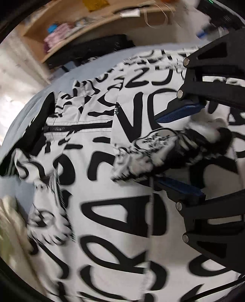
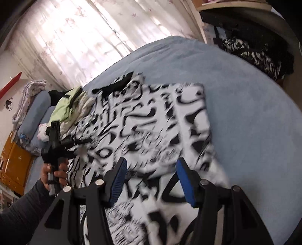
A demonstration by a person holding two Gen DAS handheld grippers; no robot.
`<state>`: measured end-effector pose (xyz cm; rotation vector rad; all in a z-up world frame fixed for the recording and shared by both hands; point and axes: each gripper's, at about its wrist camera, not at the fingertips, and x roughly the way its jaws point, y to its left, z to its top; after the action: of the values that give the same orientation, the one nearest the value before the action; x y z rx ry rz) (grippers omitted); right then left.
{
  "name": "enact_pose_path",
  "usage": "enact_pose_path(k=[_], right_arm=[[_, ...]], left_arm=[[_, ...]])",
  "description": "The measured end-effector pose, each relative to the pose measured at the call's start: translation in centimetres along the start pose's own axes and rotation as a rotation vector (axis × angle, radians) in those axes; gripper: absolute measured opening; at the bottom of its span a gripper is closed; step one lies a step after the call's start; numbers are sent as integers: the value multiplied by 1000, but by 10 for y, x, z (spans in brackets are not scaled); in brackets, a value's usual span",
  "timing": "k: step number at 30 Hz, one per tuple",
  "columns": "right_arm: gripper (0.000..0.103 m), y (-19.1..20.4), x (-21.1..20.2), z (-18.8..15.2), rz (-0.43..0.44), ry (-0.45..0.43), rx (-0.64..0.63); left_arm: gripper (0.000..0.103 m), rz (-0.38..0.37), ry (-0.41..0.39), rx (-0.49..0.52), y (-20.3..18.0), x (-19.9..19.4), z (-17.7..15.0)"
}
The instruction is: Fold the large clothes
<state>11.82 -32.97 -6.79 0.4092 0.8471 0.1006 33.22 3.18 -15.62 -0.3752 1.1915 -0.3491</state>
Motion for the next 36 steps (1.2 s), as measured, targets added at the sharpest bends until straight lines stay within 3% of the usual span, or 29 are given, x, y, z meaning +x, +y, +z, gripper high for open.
enact_pose_path(k=[1,2,3,5,9,12,16,19,26,30,31,32,33,36], right_arm=[[55,-4,3,7,-17,5,1],[55,-9,8,14,-35,13,1],[55,-13,13,20,-43,19,1],[55,-24,26,32,-69,43,16],[55,-39,51,51,-95,71,43],[55,-47,68,63,-102,91,50],[55,-66,99,87,-74,136,99],[55,-82,122,102,-33,174,158],[55,-101,159,118,16,215,245],[55,-90,169,121,7,215,188],[51,-85,171,123,-8,214,156],[21,-75,171,124,-29,214,88],[13,-70,170,126,-52,214,52],[7,-54,153,136,-136,105,-53]], left_arm=[[53,31,-6,41,-10,1,3],[29,68,-13,76,-20,2,4],[16,117,-23,120,-32,2,5],[7,183,-59,207,-57,-4,7],[5,159,-249,357,-106,-48,1],[5,137,-395,400,-127,-86,-3],[5,169,-480,400,-123,-112,-6],[5,199,-482,364,-103,-118,-7],[5,234,-387,256,-57,-91,-6],[5,238,-368,230,-52,-80,-8],[5,238,-365,225,-52,-78,-8],[5,229,-363,223,-52,-76,-8],[5,226,-368,221,-54,-75,-7],[6,218,-391,222,-58,-71,-9]])
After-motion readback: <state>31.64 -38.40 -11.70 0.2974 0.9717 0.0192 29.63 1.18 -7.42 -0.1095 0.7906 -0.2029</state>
